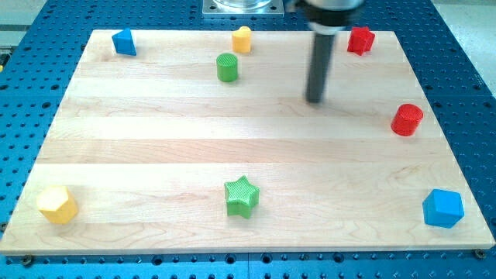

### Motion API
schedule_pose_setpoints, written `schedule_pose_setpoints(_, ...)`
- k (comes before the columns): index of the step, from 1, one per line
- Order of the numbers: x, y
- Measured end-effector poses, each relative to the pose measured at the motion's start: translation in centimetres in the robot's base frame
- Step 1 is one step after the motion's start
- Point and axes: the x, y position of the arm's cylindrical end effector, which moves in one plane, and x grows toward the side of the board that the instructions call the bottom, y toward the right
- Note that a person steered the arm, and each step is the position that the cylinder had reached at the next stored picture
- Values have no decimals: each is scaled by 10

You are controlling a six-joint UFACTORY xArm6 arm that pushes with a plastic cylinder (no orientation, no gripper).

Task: Place the red circle bottom right to the green circle

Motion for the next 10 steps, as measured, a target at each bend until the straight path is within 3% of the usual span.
schedule_pose_setpoints(2, 8, 170)
schedule_pose_setpoints(3, 46, 189)
schedule_pose_setpoints(6, 69, -3)
schedule_pose_setpoints(7, 95, 23)
schedule_pose_setpoints(10, 67, -95)
